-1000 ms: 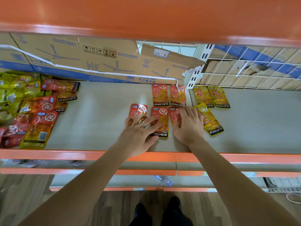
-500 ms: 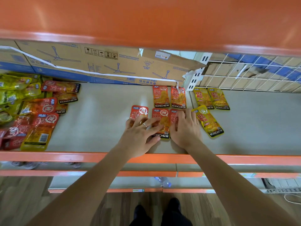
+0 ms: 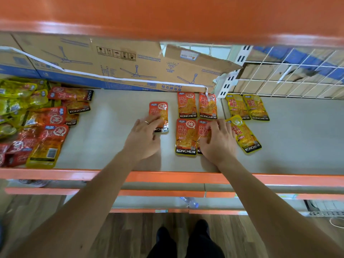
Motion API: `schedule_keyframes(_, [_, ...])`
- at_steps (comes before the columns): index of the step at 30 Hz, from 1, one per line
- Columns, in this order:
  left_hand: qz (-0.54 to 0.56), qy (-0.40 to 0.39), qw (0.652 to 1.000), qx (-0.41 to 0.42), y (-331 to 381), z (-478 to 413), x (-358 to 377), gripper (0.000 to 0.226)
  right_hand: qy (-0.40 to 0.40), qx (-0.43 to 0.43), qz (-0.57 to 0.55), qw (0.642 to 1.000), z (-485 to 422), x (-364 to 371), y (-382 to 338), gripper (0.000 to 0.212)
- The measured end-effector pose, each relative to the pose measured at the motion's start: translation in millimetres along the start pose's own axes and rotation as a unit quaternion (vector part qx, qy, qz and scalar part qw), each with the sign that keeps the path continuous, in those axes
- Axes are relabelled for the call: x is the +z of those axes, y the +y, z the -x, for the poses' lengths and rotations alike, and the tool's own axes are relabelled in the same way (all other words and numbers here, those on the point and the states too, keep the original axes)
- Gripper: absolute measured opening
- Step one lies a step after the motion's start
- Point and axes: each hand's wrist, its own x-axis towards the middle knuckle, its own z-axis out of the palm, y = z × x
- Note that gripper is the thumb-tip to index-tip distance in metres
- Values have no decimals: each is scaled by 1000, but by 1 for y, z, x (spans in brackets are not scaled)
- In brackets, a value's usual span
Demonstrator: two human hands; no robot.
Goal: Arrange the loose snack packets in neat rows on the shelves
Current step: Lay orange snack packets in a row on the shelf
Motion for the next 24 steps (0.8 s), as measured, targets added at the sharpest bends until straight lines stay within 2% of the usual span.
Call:
schedule_keyframes(3, [-22,-67,997,-21,5,-35,-8,47,3,-2,-8,1000,1,-1,0,32])
schedule_keyframes(6, [-5,-79,997,-23,2,-61,-6,43,-5,3,-2,1000,1,-2,0,34])
schedule_keyframes(9, [18,-48,999,-10,-6,-66,3,37,-3,5,6,1000,0,-1,-1,35])
schedule_keyframes(13, [-3,74,997,36,-6,-50,15,32,6,3,10,1000,0,2,1,32])
schedule_keyframes(18, [-15,52,997,54,-7,-52,15,32,-7,4,-1,1000,0,-1,-1,34])
schedule_keyframes(22, [-21,87,993,71,-10,-52,18,31,67,21,-88,994,1,-20,9,38])
schedule_keyframes(24, [-32,79,994,64,-10,-53,18,32,85,38,-92,991,1,-35,27,44])
